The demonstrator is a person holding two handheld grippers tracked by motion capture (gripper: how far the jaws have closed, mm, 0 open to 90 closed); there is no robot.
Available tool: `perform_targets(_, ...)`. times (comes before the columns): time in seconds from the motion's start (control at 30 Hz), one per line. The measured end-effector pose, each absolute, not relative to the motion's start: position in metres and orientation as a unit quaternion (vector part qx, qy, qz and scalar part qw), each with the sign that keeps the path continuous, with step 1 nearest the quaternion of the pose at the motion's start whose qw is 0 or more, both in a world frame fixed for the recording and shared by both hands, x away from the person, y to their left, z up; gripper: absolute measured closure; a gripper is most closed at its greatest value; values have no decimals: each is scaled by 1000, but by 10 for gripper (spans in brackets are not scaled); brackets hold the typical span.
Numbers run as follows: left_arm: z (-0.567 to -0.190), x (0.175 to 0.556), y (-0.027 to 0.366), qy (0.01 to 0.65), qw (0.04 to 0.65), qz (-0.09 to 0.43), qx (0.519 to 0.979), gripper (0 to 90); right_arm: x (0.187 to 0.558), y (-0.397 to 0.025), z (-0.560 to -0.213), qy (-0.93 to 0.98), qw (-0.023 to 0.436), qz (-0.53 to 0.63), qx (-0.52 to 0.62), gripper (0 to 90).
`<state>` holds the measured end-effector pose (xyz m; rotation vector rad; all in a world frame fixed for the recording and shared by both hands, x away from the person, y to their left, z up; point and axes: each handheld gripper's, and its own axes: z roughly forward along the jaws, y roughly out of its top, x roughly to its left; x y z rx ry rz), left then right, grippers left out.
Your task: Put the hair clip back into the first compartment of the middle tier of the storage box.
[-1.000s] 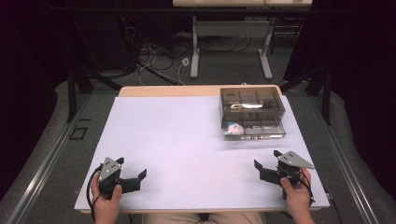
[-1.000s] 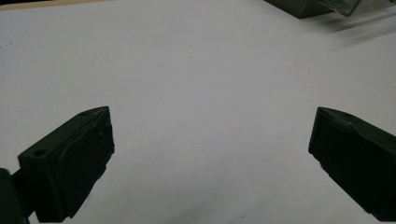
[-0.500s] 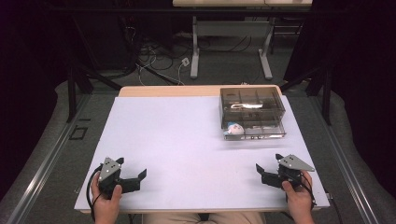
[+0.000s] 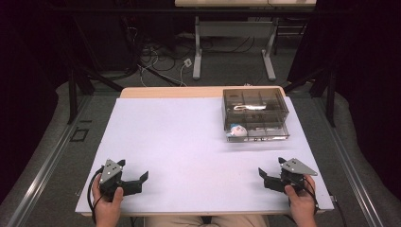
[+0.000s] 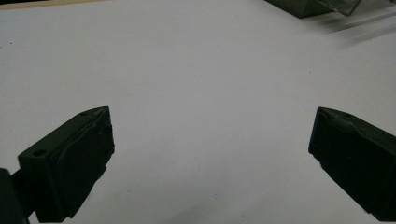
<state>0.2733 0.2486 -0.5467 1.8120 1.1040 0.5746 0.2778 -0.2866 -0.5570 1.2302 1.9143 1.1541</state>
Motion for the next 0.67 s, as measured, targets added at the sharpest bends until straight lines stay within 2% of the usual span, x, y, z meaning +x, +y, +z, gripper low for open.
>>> perform_targets(0.67,-547,275,247,451,456,231,732,3,278,-287,-559,720,284,434,460,130)
